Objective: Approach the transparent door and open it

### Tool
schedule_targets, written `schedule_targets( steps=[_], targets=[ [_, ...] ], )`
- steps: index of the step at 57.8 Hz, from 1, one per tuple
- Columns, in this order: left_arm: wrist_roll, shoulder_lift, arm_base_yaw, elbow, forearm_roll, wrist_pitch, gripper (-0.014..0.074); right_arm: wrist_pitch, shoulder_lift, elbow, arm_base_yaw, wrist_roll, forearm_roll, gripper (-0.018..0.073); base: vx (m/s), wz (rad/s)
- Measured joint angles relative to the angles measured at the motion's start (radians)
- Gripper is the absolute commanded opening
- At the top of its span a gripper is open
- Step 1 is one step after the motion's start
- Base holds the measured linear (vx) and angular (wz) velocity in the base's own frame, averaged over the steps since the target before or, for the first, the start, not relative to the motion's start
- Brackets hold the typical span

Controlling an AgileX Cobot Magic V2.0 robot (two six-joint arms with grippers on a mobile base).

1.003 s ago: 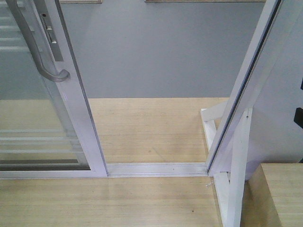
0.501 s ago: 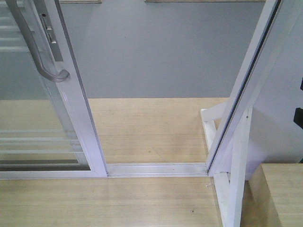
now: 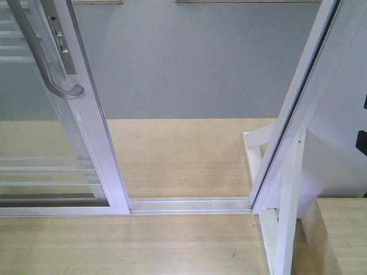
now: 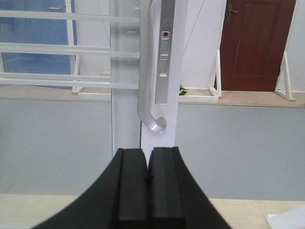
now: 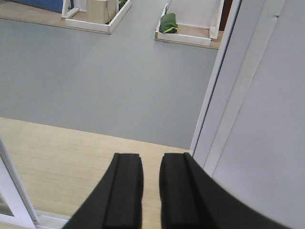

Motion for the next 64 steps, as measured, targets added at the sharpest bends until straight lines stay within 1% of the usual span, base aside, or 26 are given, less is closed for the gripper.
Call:
schedule_targets(
  steps=[3, 7, 13, 15, 23, 28, 31, 39, 43, 47, 51, 57, 64],
  targets=[
    [0.000, 0.000, 0.000, 0.000, 0.000, 0.000, -0.0003, -0.003, -0.001, 0.005, 0.000, -0.001, 0.000, 0.0207, 0.00, 0.00],
    [0.000, 0.000, 0.000, 0.001, 0.000, 0.000, -0.0003, -0.020, -0.022, 0.029, 0.000, -0.001, -0.002, 0.0156, 0.00, 0.00],
    [0.000, 0.000, 0.000, 0.001, 0.000, 0.000, -0.0003, -0.098, -0.113, 0.131, 0.000, -0.001, -0.016, 0.0015, 0.00, 0.00],
    [0.000, 0.000, 0.000, 0.001, 0.000, 0.000, -0.0003, -0.132, -0.151, 0.173, 0.000, -0.001, -0.017, -0.0015, 0.00, 0.00],
    [0.000, 0.000, 0.000, 0.001, 0.000, 0.000, -0.0003, -0.261, -0.292, 0.336, 0.000, -0.001, -0.017, -0.0011, 0.00, 0.00],
    [0.000, 0.000, 0.000, 0.001, 0.000, 0.000, -0.0003, -0.307, -0.368, 0.413, -0.010, -0.001, -0.011, -0.0008, 0.00, 0.00],
    [0.000, 0.000, 0.000, 0.001, 0.000, 0.000, -0.0003, -0.323, -0.403, 0.455, -0.040, 0.000, 0.001, -0.0008, 0.00, 0.00],
    [0.000, 0.000, 0.000, 0.001, 0.001, 0.000, -0.0003, -0.330, -0.509, 0.543, -0.158, 0.000, 0.019, -0.0008, 0.00, 0.00],
    [0.000, 0.000, 0.000, 0.001, 0.001, 0.000, -0.0003, -0.348, -0.571, 0.582, -0.188, 0.000, 0.019, -0.0007, 0.00, 0.00],
    [0.000, 0.000, 0.000, 0.001, 0.001, 0.000, -0.0003, -0.367, -0.635, 0.631, -0.194, 0.002, 0.022, -0.0007, 0.00, 0.00],
    [0.000, 0.000, 0.000, 0.001, 0.001, 0.001, -0.0003, -0.359, -0.673, 0.669, -0.194, 0.030, 0.038, -0.0006, 0.00, 0.00],
    [0.000, 0.000, 0.000, 0.002, 0.001, 0.004, -0.0003, -0.320, -0.683, 0.679, -0.194, 0.097, 0.038, -0.0006, 0.00, 0.00],
    [0.000, 0.000, 0.000, 0.002, 0.001, 0.008, -0.0003, -0.314, -0.683, 0.679, -0.195, 0.118, 0.013, -0.0006, 0.00, 0.00]
  ],
)
